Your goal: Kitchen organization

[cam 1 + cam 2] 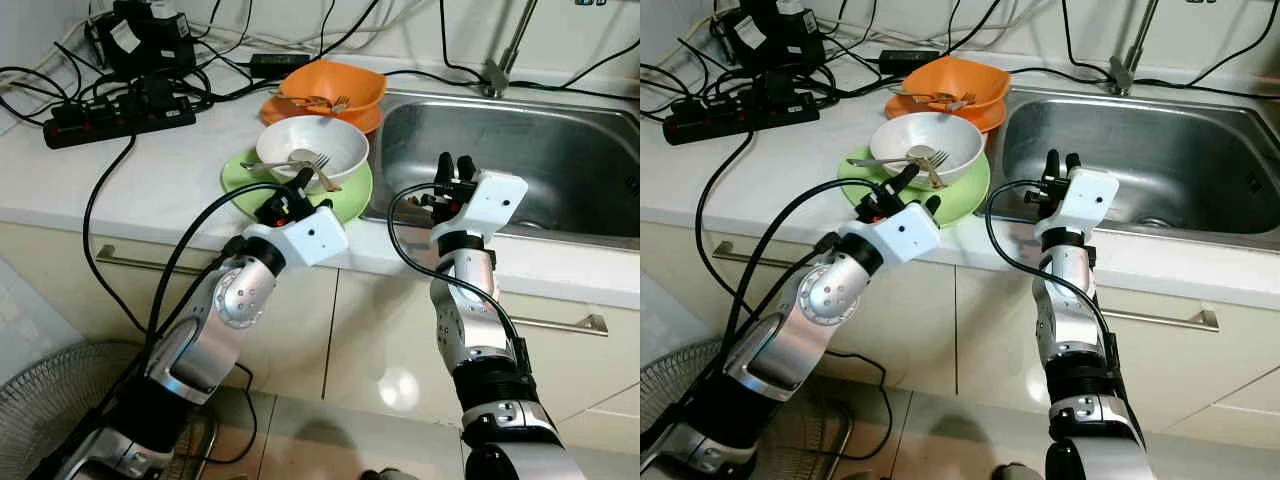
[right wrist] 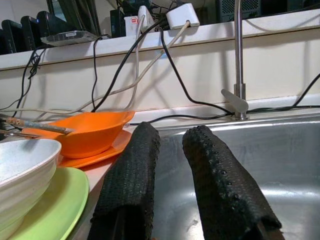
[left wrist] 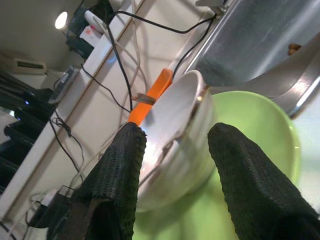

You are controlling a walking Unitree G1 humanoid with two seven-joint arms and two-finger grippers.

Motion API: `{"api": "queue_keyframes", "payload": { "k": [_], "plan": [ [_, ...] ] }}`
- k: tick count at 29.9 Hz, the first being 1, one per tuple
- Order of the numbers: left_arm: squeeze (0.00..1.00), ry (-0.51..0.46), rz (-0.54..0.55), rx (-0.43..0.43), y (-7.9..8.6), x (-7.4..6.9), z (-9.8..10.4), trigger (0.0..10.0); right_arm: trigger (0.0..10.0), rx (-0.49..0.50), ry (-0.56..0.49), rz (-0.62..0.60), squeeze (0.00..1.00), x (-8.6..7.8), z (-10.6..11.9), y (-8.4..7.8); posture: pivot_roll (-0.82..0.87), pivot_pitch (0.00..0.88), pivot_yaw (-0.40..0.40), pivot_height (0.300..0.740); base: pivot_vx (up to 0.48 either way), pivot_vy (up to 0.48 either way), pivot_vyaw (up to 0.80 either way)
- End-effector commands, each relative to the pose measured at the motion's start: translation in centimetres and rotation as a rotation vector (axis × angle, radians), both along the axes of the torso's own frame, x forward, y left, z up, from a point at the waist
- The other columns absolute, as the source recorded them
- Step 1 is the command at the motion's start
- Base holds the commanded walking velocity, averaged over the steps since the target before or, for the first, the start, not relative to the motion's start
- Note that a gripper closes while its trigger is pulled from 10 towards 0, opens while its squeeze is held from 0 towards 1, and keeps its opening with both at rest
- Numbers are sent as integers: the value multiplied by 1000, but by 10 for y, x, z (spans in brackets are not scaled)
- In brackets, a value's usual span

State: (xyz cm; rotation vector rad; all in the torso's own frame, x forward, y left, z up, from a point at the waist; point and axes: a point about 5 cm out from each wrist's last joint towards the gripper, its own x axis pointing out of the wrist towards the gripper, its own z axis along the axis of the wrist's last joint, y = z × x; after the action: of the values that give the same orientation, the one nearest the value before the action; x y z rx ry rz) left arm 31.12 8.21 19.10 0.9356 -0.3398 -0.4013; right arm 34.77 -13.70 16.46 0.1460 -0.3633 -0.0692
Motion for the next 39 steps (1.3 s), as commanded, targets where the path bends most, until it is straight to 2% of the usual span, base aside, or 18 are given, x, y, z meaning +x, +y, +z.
{"api": "queue_keyframes", "payload": {
  "k": [1, 9, 16, 17, 18, 19, 35, 36, 37, 38, 39],
  "plan": [
    [0, -22, -11, 14, -4, 2, 3, 10000, 10000, 6, -8, 2, 0, -1, 3, 1, 34, 52, 2, 732, 0, 0, 0],
    [0, -50, -19, 2, -12, 12, 12, 10000, 10000, 10, -6, 6, 0, -1, 2, 3, 31, 51, 4, 732, 0, 0, 0],
    [0, -47, -27, 20, -14, 16, 9, 10000, 10000, 10, -3, 9, 0, -1, 2, 4, 28, 49, 8, 732, 0, 0, 0],
    [0, -45, -28, 19, -14, 16, 9, 3373, 10000, 11, 0, 9, 0, -1, 1, 4, 28, 49, 9, 732, 0, 0, 0],
    [0, -45, -28, 19, -14, 16, 9, 3373, 10000, 11, 0, 9, 0, -1, 1, 4, 28, 49, 9, 732, 0, 0, 0],
    [0, -43, -32, 18, -15, 16, 8, 0, 10000, 12, 1, 9, 0, -1, 1, 4, 30, 46, 8, 732, 0, 0, 0],
    [0, -34, -49, 21, -17, 16, 5, 0, 10000, 17, 6, 12, 0, 0, 0, 6, 31, 44, 11, 732, 0, 0, 0],
    [0, -33, -52, 23, -18, 15, 4, 1098, 10000, 17, 6, 12, 0, 0, 0, 6, 31, 44, 11, 732, 0, 0, 0],
    [0, -34, -55, 22, -19, 15, 4, 7647, 10000, 16, 8, 12, 0, 0, 0, 6, 29, 44, 12, 732, 0, 0, 0],
    [0, -34, -57, 22, -19, 15, 4, 7647, 10000, 16, 8, 12, 0, -1, 0, 6, 29, 44, 12, 732, 0, 0, 0],
    [0, -32, -59, 21, -20, 15, 3, 10000, 10000, 16, 10, 11, 0, -1, -1, 6, 29, 44, 12, 732, 0, 0, 0]
  ]
}}
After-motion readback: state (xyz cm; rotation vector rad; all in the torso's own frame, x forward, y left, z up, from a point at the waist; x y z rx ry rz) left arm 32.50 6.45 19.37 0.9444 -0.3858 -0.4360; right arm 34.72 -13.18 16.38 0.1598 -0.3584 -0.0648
